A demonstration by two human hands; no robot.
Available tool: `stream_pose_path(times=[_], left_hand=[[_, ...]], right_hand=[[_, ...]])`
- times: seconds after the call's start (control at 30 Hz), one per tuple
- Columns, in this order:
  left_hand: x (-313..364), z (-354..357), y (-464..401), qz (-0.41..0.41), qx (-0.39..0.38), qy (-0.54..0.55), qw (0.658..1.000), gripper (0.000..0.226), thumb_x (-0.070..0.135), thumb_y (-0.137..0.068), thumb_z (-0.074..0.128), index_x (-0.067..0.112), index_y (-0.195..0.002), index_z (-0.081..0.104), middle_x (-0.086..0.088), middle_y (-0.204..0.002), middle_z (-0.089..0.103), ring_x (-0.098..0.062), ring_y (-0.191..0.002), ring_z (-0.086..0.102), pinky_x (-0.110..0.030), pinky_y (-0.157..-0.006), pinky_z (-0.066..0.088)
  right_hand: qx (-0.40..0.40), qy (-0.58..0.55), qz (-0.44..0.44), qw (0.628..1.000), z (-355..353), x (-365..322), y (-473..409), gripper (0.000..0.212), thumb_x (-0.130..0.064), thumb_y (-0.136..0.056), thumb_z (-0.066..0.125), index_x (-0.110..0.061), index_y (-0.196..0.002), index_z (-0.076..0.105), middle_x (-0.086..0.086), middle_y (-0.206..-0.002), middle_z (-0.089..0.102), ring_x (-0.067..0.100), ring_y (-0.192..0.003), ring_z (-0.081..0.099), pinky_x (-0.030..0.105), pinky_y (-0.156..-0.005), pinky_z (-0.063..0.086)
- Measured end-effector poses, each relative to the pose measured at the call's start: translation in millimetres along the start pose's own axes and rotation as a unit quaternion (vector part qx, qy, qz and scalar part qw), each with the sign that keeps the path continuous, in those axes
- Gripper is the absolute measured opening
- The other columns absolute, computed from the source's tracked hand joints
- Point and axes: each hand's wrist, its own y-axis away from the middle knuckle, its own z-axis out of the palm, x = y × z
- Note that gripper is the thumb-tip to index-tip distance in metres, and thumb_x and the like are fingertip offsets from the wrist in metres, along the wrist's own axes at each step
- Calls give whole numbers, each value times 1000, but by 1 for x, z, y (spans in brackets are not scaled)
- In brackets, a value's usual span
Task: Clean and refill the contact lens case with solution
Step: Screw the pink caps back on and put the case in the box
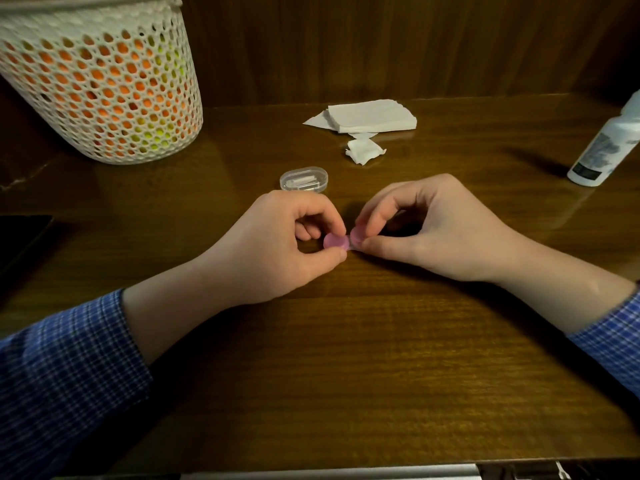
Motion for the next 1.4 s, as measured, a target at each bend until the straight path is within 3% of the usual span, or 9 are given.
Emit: stream_pose_path(times=[0.2,0.4,0.53,0.67,0.8,0.9,1.07,1.3,1.4], left_hand=[[0,0,0,1,2,5,1000,14,25,-86,80,29,-98,75,17,-91,71,-3,-90,66,-14,-75,53],[0,0,1,4,2,3,1000,15,23,-85,81,28,-99,76,18,-91,70,-1,-90,65,-13,-74,52],[0,0,1,3,0,3,1000,15,22,-86,80,28,-99,76,17,-92,70,-3,-91,65,-14,-74,53],[-1,-1,0,6,1,2,1000,15,22,-86,79,28,-99,76,17,-92,71,-4,-91,66,-15,-74,54],[-1,-1,1,15,3,1,1000,14,22,-87,79,28,-99,77,15,-92,72,-4,-90,67,-15,-75,54],[-2,-2,0,24,5,-1,1000,14,21,-87,79,27,-99,78,15,-92,73,-4,-91,68,-15,-75,54],[-2,-2,0,28,1,-6,1000,14,23,-87,78,28,-100,78,16,-94,73,-2,-94,68,-15,-78,55],[-3,-2,-1,26,4,-8,1000,14,24,-87,78,29,-101,79,16,-94,73,-2,-93,68,-17,-77,56],[-4,-2,-1,19,2,-11,1000,15,25,-87,77,30,-101,78,17,-94,73,-4,-93,68,-22,-77,57]], right_hand=[[0,13,-2,1000,0,1,-1,7,-30,-78,83,-27,-84,81,-16,-97,77,3,-100,70,28,-95,55],[-8,20,8,1000,0,1,0,17,-39,-77,80,-30,-91,80,-15,-95,77,8,-97,70,38,-90,59],[-15,25,11,1000,0,1,0,13,-36,-80,81,-32,-92,79,-16,-95,76,9,-95,70,40,-87,59],[-16,22,8,1000,0,1,0,14,-33,-80,81,-29,-93,80,-13,-96,77,10,-95,71,35,-87,59],[-18,5,2,1000,-1,1,1,8,-21,-82,83,-24,-89,81,-13,-103,78,5,-99,72,23,-91,56],[-20,13,-1,1000,-1,0,1,9,-18,-84,82,-23,-90,81,-11,-101,78,5,-98,72,23,-91,56],[-14,55,-6,998,2,-1,2,12,-29,-83,79,-29,-96,79,-15,-95,76,5,-96,70,29,-89,58],[10,84,-22,996,7,-1,2,20,-45,-76,77,-30,-89,75,-18,-91,71,0,-93,66,15,-81,51],[-4,69,-30,997,4,-2,3,13,-35,-79,81,-29,-89,77,-16,-101,71,4,-99,66,19,-84,54]])
